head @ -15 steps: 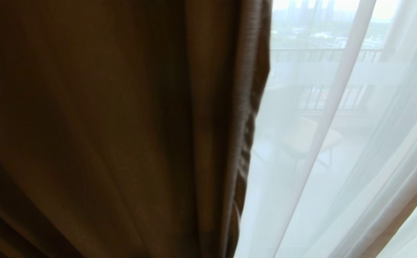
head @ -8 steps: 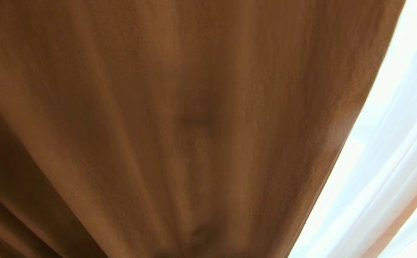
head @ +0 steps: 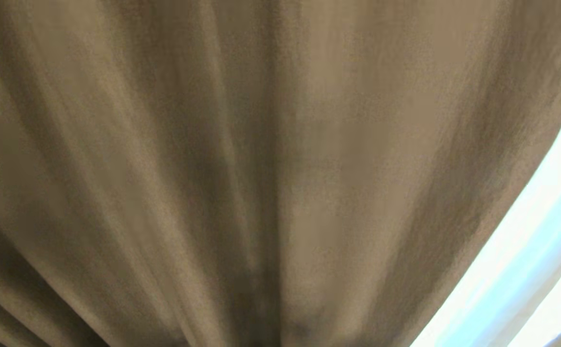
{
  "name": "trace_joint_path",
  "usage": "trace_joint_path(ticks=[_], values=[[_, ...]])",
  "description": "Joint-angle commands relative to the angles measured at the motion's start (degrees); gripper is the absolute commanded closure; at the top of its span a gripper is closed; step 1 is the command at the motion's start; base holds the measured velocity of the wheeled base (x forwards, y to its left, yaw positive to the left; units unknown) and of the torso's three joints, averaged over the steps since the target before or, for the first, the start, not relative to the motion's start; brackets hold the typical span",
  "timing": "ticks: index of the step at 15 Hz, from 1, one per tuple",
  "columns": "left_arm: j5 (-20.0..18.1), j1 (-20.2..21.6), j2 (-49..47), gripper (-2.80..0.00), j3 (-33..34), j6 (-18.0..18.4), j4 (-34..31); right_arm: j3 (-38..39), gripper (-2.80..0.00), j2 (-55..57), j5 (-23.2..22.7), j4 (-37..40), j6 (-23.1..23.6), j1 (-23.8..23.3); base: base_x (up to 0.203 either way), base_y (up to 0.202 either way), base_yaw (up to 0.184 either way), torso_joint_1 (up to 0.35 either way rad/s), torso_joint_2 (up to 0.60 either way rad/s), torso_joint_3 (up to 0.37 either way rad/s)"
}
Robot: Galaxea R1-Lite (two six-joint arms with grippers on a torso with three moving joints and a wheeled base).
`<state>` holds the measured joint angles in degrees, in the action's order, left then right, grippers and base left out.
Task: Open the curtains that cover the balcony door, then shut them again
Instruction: Close the outer curtains on both sides
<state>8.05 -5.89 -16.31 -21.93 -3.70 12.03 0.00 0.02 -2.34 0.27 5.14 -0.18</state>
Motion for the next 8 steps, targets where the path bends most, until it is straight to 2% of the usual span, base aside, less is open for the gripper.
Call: trace_joint_path(ticks=[1,5,6,8], values=[[0.05,0.0,-0.21,0.0,5.38,0.44,1.27,0.0,0.0,-0.02,-0.03,0.0,0.04,0.01,0.0,0.0,0.0,0.0,0.0,0.0],[0.19,0.0,-0.21,0.0,20.02,0.81,9.25,0.0,0.0,-0.02,-0.03,0.0,0.04,0.01,0.0,0.0,0.0,0.0,0.0,0.0],[0.2,0.0,-0.21,0.0,21.86,0.91,10.06,0.0,0.0,-0.02,-0.03,0.0,0.04,0.01,0.0,0.0,0.0,0.0,0.0,0.0],[0.06,0.0,-0.21,0.0,21.93,1.2,3.59,0.0,0.0,-0.02,-0.03,0.0,0.04,0.01,0.0,0.0,0.0,0.0,0.0,0.0]])
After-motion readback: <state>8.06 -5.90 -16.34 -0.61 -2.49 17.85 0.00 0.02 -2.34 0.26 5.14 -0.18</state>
